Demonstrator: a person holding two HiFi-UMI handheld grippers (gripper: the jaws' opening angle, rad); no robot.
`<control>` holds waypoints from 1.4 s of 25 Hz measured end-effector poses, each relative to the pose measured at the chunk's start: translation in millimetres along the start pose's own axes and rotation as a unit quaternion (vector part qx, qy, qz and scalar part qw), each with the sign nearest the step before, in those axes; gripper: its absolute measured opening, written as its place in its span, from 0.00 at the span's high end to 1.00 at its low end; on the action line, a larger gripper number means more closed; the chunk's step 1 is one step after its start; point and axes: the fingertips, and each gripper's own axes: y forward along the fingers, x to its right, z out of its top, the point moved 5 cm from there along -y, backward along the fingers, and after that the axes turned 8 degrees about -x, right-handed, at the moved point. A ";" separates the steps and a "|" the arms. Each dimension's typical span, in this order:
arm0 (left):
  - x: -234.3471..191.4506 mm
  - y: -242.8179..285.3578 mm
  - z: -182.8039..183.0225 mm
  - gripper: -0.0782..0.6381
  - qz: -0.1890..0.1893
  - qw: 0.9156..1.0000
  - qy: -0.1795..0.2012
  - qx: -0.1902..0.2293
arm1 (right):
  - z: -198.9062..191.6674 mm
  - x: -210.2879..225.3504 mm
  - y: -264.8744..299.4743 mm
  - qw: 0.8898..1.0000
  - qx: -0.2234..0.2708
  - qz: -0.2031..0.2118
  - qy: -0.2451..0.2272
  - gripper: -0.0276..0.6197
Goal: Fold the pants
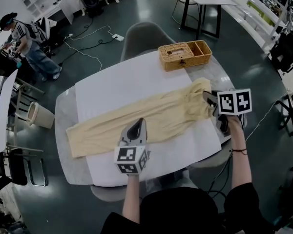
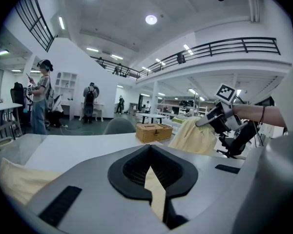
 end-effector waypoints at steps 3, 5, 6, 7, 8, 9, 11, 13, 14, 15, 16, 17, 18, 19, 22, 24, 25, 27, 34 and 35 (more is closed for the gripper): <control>-21.1 -26.2 -4.3 0.87 0.004 1.000 0.000 0.009 | -2.2 -32.6 1.5 1.000 0.006 -0.001 -0.003 0.88; -43.1 -46.1 -10.7 0.87 0.006 1.000 0.000 0.012 | -3.1 -60.7 6.6 1.000 0.013 -0.002 -0.004 0.88; -51.6 -54.9 -12.9 0.87 0.006 1.000 -0.001 0.014 | -2.7 -72.4 7.3 1.000 0.017 -0.001 -0.005 0.88; -58.0 -62.8 -14.5 0.87 0.007 1.000 -0.003 0.015 | -2.0 -82.4 6.8 1.000 0.020 -0.001 -0.005 0.88; -63.0 -70.2 -15.9 0.87 0.008 1.000 -0.005 0.015 | -1.1 -91.3 5.9 1.000 0.023 0.000 -0.007 0.88; -67.3 -77.0 -17.2 0.87 0.009 1.000 -0.007 0.016 | -0.2 -99.9 5.4 1.000 0.025 0.000 -0.009 0.88; -75.0 -88.5 -20.2 0.87 0.010 1.000 -0.009 0.018 | 1.9 -116.1 6.2 1.000 0.028 0.002 -0.014 0.88; -82.9 -97.3 -23.0 0.87 0.010 1.000 -0.011 0.020 | 4.0 -131.0 9.0 0.999 0.030 0.005 -0.017 0.88; -87.1 -101.2 -24.3 0.87 0.010 1.000 -0.012 0.020 | 5.1 -138.2 10.7 0.999 0.031 0.006 -0.019 0.88; -91.3 -105.2 -25.7 0.87 0.010 1.000 -0.013 0.021 | 5.9 -145.4 12.3 0.999 0.032 0.007 -0.021 0.88; -95.5 -109.4 -27.3 0.87 0.010 1.000 -0.014 0.022 | 6.5 -152.9 13.9 0.999 0.033 0.008 -0.023 0.88; -99.7 -113.8 -29.2 0.87 0.010 1.000 -0.014 0.022 | 7.0 -160.7 15.4 0.999 0.034 0.009 -0.024 0.88; -103.9 -118.3 -31.3 0.87 0.009 1.000 -0.015 0.023 | 7.2 -168.7 16.8 0.999 0.035 0.010 -0.026 0.88; -108.3 -122.9 -33.6 0.87 0.008 1.000 -0.016 0.023 | 7.3 -176.8 18.2 0.999 0.036 0.012 -0.027 0.88; -123.9 -135.0 -41.0 0.87 0.005 1.000 -0.020 0.023 | 7.0 -199.4 24.8 0.999 0.040 0.013 -0.029 0.88; -135.5 -141.2 -43.5 0.87 0.003 0.999 -0.024 0.024 | 9.0 -213.0 30.3 0.999 0.042 0.015 -0.029 0.88; -140.8 -143.6 -43.9 0.87 0.002 0.999 -0.025 0.025 | 10.6 -219.3 32.9 0.998 0.044 0.017 -0.029 0.88; -148.4 -147.6 -44.7 0.87 0.002 0.999 -0.026 0.026 | 13.6 -230.9 37.0 0.998 0.046 0.022 -0.031 0.88; -172.4 -166.1 -48.0 0.87 0.006 0.999 -0.036 0.025 | 24.3 -272.5 49.1 0.997 0.049 0.046 -0.040 0.88; -179.8 -169.6 -47.9 0.87 0.009 0.999 -0.037 0.024 | 28.1 -282.0 52.8 0.997 0.050 0.051 -0.043 0.88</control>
